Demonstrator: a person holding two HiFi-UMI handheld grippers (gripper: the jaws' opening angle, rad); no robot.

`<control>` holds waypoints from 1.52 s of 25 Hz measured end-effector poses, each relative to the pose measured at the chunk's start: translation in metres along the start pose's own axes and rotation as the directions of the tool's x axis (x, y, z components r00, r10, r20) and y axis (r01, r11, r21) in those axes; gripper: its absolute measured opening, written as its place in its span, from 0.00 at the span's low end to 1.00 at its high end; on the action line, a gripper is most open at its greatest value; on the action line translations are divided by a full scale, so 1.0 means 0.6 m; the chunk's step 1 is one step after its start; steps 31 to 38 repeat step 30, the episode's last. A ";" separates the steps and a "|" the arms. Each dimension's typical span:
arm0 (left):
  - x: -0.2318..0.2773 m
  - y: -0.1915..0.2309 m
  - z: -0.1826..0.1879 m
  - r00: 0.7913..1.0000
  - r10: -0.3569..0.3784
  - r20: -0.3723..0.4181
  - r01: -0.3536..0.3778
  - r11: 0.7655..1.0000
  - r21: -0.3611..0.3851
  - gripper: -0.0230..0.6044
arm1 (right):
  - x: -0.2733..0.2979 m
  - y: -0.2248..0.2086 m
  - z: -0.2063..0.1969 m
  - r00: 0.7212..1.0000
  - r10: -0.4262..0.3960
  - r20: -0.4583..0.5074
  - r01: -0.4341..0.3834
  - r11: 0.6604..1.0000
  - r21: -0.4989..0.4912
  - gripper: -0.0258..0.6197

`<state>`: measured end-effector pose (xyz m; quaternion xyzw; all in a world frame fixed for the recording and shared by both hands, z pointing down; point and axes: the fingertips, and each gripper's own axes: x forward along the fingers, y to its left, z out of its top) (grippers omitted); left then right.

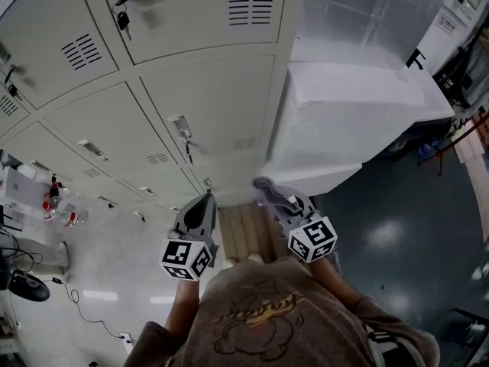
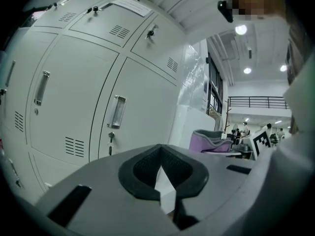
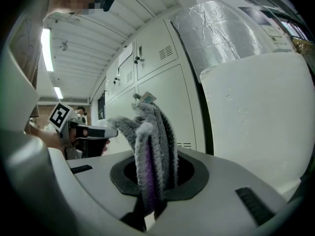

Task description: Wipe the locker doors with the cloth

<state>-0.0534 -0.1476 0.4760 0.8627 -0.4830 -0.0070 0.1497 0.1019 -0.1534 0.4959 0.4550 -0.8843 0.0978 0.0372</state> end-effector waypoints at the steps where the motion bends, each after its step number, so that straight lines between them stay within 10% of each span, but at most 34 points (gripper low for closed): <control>1: -0.001 0.000 0.001 1.000 0.002 0.001 -0.002 1.000 0.001 0.04 | 0.000 -0.001 -0.001 1.000 0.001 0.000 -0.001 1.000 0.003 0.12; 38: -0.038 -0.001 0.005 0.999 0.039 0.023 -0.038 0.999 -0.009 0.04 | -0.001 0.007 0.010 1.000 -0.015 0.020 0.015 1.000 -0.006 0.12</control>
